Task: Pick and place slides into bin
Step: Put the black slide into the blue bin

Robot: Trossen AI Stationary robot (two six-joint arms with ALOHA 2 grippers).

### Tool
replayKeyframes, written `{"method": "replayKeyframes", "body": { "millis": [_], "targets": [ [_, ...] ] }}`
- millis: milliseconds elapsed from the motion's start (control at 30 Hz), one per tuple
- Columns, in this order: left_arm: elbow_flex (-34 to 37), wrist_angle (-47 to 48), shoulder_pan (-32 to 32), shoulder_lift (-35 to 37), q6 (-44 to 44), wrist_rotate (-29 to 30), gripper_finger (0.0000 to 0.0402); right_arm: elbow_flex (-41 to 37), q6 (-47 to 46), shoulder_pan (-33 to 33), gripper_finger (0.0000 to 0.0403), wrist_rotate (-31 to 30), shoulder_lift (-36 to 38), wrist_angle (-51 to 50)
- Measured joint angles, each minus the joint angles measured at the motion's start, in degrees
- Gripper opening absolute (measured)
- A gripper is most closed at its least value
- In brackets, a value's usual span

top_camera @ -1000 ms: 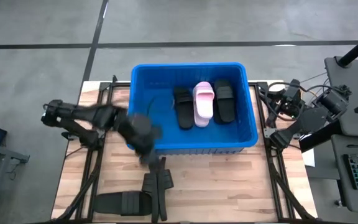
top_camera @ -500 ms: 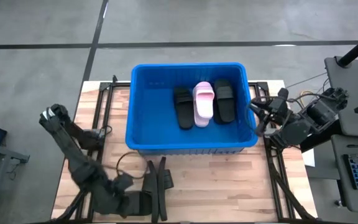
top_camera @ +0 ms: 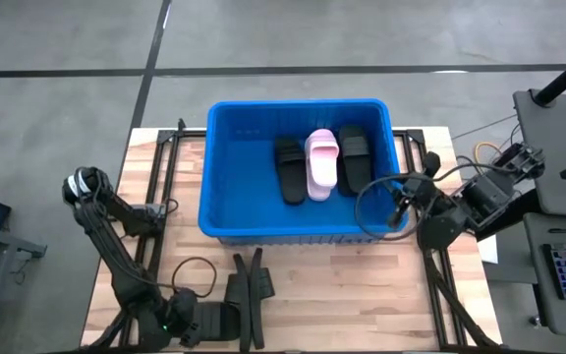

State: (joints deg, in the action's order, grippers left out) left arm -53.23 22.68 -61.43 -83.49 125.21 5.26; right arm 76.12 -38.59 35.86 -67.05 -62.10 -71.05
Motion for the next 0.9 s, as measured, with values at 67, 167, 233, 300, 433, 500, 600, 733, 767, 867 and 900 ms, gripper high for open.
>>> {"method": "replayKeyframes", "body": {
  "millis": [67,167,233,300,433,500,600,733,767,867,900],
  "targets": [
    [0.8,0.5,-0.1,-0.4,0.0,0.2,0.0285,0.0,0.0,0.0,0.0063,0.0,-0.7,0.0],
    [2.4,-0.2,-0.2,-0.7,0.4,2.7,0.0294,0.0,0.0,0.0,0.0063,0.0,-1.3,0.0],
    [3.8,-1.8,-0.1,-0.7,0.5,5.8,0.0294,0.0,0.0,0.0,0.0063,0.0,-1.6,0.1],
    [5.1,-3.7,-0.1,-0.7,0.5,8.7,0.0294,0.0,0.0,0.0,0.0063,0.0,-1.8,0.1],
    [7.3,-7.6,-0.1,-0.7,0.4,10.2,0.029,0.5,0.0,0.0,0.0063,0.1,-1.7,0.2],
    [8.4,-7.8,-0.3,-0.7,0.7,10.1,0.0276,0.8,0.0,0.0,0.0063,0.1,-1.7,0.2],
    [10.0,-9.2,-0.6,-0.7,1.5,10.3,0.0234,1.5,0.0,0.0,0.0063,0.1,-1.7,0.2],
    [12.9,-15.0,-0.7,-0.7,0.1,10.7,0.0149,1.9,0.0,0.0,0.0063,0.1,-1.7,0.2],
    [13.3,-16.2,-0.7,-0.7,-0.9,10.8,0.0125,1.9,0.0,0.0,0.0063,0.1,-1.7,0.2],
    [13.9,-18.9,-0.7,-0.5,-4.1,10.2,0.0049,2.0,0.0,0.0,0.0063,0.0,-1.7,0.2],
    [14.0,-20.3,-0.8,-0.3,-5.1,9.4,0.0027,2.0,0.0,0.0,0.0063,0.0,-1.7,0.2]
  ]
}}
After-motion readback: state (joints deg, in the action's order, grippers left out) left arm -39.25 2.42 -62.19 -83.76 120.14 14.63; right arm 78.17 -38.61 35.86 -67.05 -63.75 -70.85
